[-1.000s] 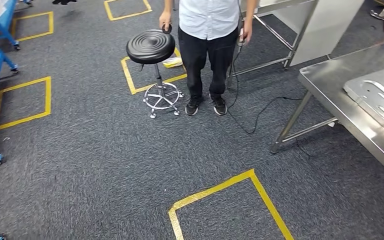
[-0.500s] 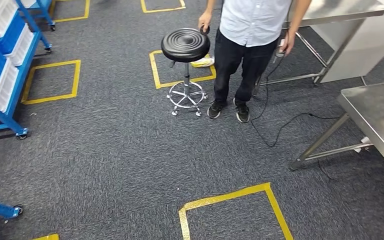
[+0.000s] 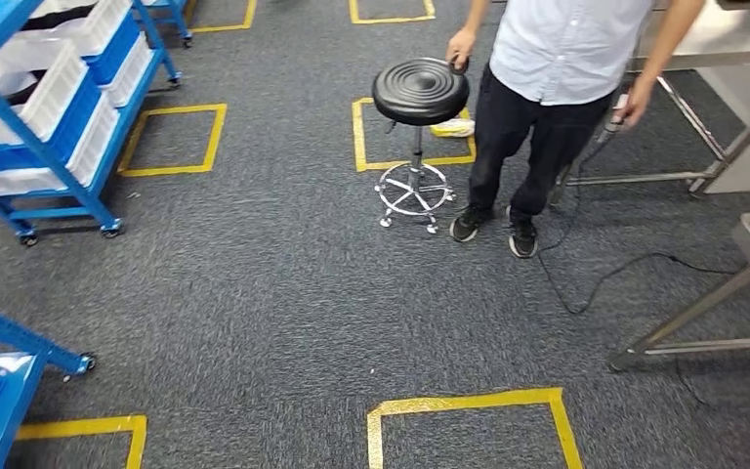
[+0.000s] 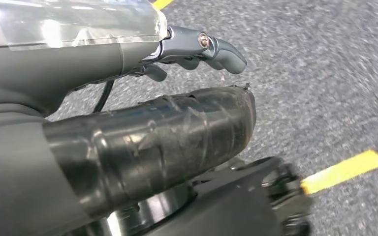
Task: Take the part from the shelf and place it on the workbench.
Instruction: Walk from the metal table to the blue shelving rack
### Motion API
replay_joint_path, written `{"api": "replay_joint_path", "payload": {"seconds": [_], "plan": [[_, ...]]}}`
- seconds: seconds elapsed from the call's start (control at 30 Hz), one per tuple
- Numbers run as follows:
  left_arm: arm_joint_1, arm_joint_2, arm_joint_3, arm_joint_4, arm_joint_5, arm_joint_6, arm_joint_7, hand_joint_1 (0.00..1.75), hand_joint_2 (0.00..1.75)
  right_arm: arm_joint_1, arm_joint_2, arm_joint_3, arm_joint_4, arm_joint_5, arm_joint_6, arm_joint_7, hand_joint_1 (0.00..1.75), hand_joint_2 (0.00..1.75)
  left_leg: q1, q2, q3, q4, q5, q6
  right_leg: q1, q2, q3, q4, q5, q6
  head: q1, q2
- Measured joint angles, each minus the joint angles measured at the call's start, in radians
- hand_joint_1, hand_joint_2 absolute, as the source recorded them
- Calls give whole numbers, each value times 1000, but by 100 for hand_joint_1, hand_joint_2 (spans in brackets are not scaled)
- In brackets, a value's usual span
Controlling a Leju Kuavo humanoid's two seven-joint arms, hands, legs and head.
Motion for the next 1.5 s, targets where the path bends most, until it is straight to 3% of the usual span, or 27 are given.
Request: {"api": "replay_joint_path", "payload": {"seconds": [0.03, 0.07, 0.17, 0.23, 0.3, 0.33, 0.4, 0.47, 0.53, 0.57, 0.6, 0.67, 0.73, 0.8, 0.83, 0.9, 0.97, 1.0, 1.03, 1.07, 1.13, 1.2, 1.27, 1.33, 1.4, 1.47, 1.5], "plan": [[1, 0, 0, 0, 0, 0, 0, 0, 0, -1, 0, 0, 0, 0, 0, 0, 0, 175, 0, 3, -4, 5, 10, 1, 1, -12, 2, 0, -2, 0, 0, 0], [3, 0, 0, 0, 0, -1, 0, 0, 0, -2, 0, 0, 0, 0, 0, 0, 0, 175, 0, 7, 12, -31, 38, 4, 2, -24, 5, 0, -5, 1, 0, 0], [2, 1, 0, 0, -1, -1, 0, 0, 0, -3, 0, 0, 0, 1, 0, 0, 0, 175, -11, 62, 109, -226, 124, 27, 6, -53, 18, 0, -14, 8, 0, 0], [0, 1, 0, 0, -1, -1, -1, 0, 0, -5, 0, 0, 1, 1, 0, 0, 0, 175, -21, 84, 127, -269, 129, 39, 7, -68, 22, -2, -18, 17, 0, 0], [2, 1, 0, 0, -1, -1, -1, 0, 0, -9, 0, 0, 1, 1, 0, 0, 0, 175, -19, 63, 130, -281, 136, 46, 8, -86, 30, -10, -20, 29, 0, 0], [3, 1, 0, 0, -1, -1, -1, 0, 0, -10, 0, 0, 1, 1, 0, 0, 0, 175, -16, 52, 137, -292, 141, 50, 9, -80, 34, -9, -25, 35, 1, 0], [3, 1, 1, 0, -1, -1, -1, 0, 0, -9, 0, 0, 1, 1, 0, 0, 0, 175, -9, 30, 153, -315, 153, 61, 9, -35, 16, 42, -60, 43, 3, 0], [0, 1, 1, 0, -1, -1, -2, 0, 0, -7, -1, 0, 1, 2, 0, 0, 0, 175, -11, 9, 155, -318, 156, 66, 7, 13, -44, 162, -116, 44, 4, 0], [0, 1, 1, 0, -1, -1, -2, 0, 0, -7, -3, 0, 1, 2, 0, 2, 0, 175, -12, -17, 155, -314, 153, 67, 6, 24, -96, 246, -130, 45, 4, 0], [0, 1, 1, 0, -1, -2, -2, 0, 0, -7, -4, 0, 1, 3, 0, 2, 0, 175, -12, -31, 156, -311, 151, 66, 6, 26, -100, 238, -108, 45, 4, 0], [1, 1, 1, 0, -1, -2, -2, 0, 0, -6, -5, 0, 1, 4, 0, 3, 0, 175, -11, -46, 157, -306, 147, 64, 4, 32, -84, 190, -68, 45, 4, 0], [1, 1, 1, 0, -2, -3, -2, 0, 0, -4, -8, 0, 1, 6, 0, 6, 0, 175, -11, -70, 154, -290, 138, 56, 0, 69, -36, 66, -4, 42, 4, 0], [1, 1, 1, 0, -3, -4, -1, 0, 0, -4, -10, 0, 1, 9, 0, 8, 0, 175, -11, -88, 145, -279, 132, 45, -1, 101, -14, 9, 9, 37, 4, 0], [2, 1, 1, 0, -3, -4, -1, 0, 0, -7, -11, 0, 1, 11, -1, 11, 0, 175, -10, -105, 139, -279, 132, 33, 0, 94, -12, 5, 6, 27, 4, 0], [3, 2, 1, 0, -3, -4, -1, 0, 0, -8, -12, 0, 1, 13, -1, 13, 0, 175, -9, -104, 137, -276, 130, 28, -1, 84, -7, 1, 7, 21, 4, 0], [2, 2, 2, 0, -4, -4, -1, 0, 0, -7, -13, 0, 1, 16, -1, 15, 0, 175, -10, -65, 115, -225, 100, 18, -5, 58, 2, -7, 8, 7, 1, 0], [0, 2, 2, 0, -4, -4, -1, 0, 0, -4, -14, 0, 1, 18, -1, 15, 0, 175, -8, -15, 51, -101, 37, 9, -1, 29, 5, -8, 4, -2, -2, 0], [0, 2, 2, 0, -4, -4, -1, 0, 0, -2, -15, 0, 1, 18, -1, 15, 0, 175, -5, -7, 16, -36, 13, 5, 0, 15, 6, -8, 2, -4, -2, 0], [0, 2, 2, 0, -4, -4, -1, 0, 0, -2, -15, 0, 1, 19, -1, 15, 0, 175, -3, -2, -6, 4, 5, 3, 1, 1, 7, -8, 0, -4, -2, 0], [2, 2, 2, 0, -4, -4, -1, 0, 0, -3, -15, 0, 1, 19, -1, 15, 0, 175, -1, 2, -10, 7, 17, 2, 1, -10, 10, -8, -3, -3, -2, 0], [4, 3, 2, 0, -4, -4, -1, 0, 0, -4, -16, 0, 1, 19, -1, 15, 0, 175, -1, 19, 42, -97, 86, 6, 1, -32, 19, -8, -10, 0, -2, 0], [2, 3, 2, 0, -4, -4, -1, 0, 0, -4, -15, 0, 1, 19, -1, 15, 0, 175, -8, 56, 107, -227, 135, 16, 5, -51, 28, -7, -18, 8, -2, 0], [0, 3, 2, 0, -4, -4, -1, 0, 0, -5, -15, 0, 1, 19, -1, 15, 0, 175, -16, 69, 126, -270, 139, 27, 8, -67, 33, -9, -23, 18, -1, 0], [3, 3, 3, 0, -4, -4, 0, 0, 0, -11, -16, 0, 1, 19, -1, 16, 0, 175, -15, 49, 128, -278, 143, 38, 7, -76, 41, -12, -27, 28, -1, 0], [5, 3, 3, 0, -4, -4, 0, 0, 0, -12, -16, 0, 1, 19, -1, 16, 0, 175, -9, 30, 136, -293, 150, 50, 5, -40, 31, 20, -53, 37, 0, 0], [2, 3, 3, 0, -4, -6, 0, 0, 0, -9, -17, 0, 1, 19, -1, 17, 0, 175, -8, 11, 140, -299, 153, 59, 3, 9, -23, 128, -109, 40, 1, 0], [0, 2, 3, 0, -4, -6, 0, 0, 0, -8, -17, 0, 1, 19, -1, 17, 0, 175, -9, 1, 140, -298, 152, 61, 3, 18, -58, 192, -134, 40, 1, 0]]}}
